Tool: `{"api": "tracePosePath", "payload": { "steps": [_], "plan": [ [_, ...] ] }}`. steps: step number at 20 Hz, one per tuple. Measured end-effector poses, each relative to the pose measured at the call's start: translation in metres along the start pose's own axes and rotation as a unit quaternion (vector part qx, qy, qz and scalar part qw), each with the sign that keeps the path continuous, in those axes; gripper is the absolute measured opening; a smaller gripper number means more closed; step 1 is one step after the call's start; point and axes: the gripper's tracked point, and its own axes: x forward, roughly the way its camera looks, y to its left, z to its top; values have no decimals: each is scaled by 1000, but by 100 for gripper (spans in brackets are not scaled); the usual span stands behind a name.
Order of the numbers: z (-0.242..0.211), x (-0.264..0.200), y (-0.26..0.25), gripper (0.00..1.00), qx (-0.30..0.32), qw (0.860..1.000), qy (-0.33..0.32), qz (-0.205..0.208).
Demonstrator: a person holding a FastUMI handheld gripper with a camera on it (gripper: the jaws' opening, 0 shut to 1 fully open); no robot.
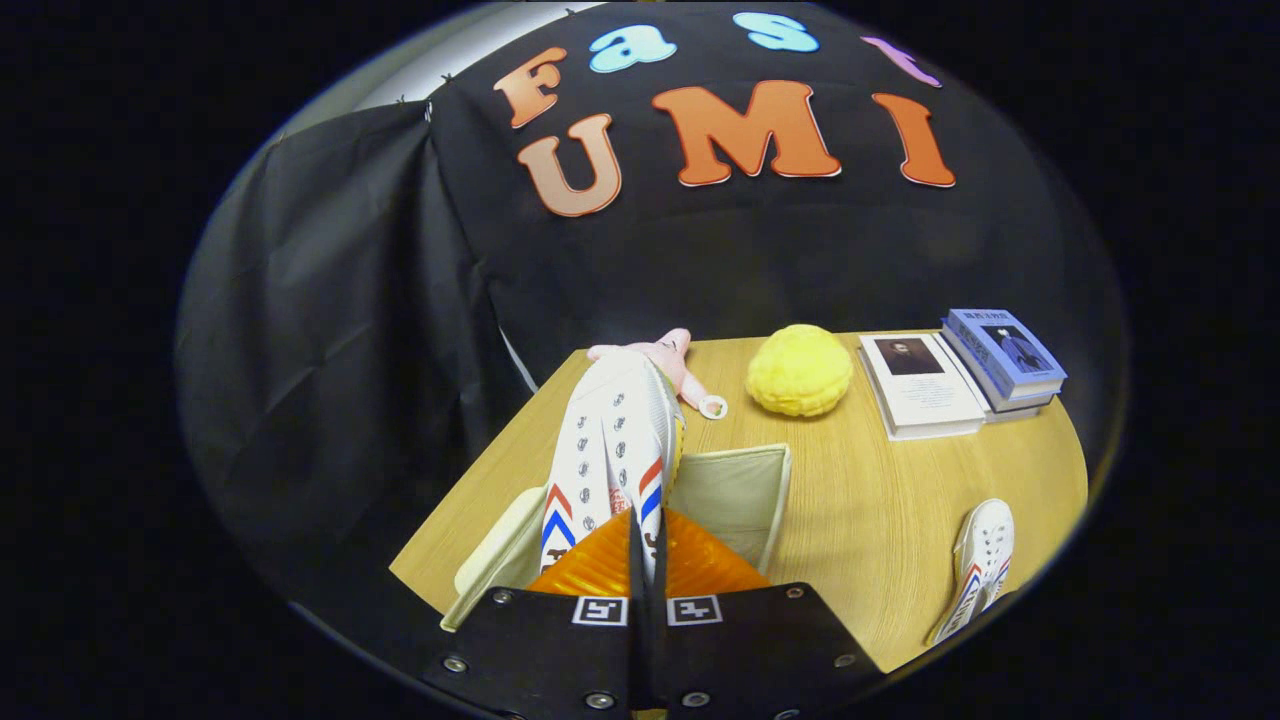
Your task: Open the storage box then place both shoes into the box .Put the left shoe in first, then the right shoe, with the right side of both shoes facing outward in a uniform manner.
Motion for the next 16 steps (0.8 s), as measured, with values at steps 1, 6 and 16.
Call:
{"api": "tracePosePath", "payload": {
  "steps": [1, 6, 16],
  "plan": [
    [-5, 2, 2, 0, -9, 1000, 5, 3],
    [-31, 3, 9, 0, -15, 999, 40, 19],
    [-66, 2, 27, 3, -7, 993, 116, 25]
  ]
}}
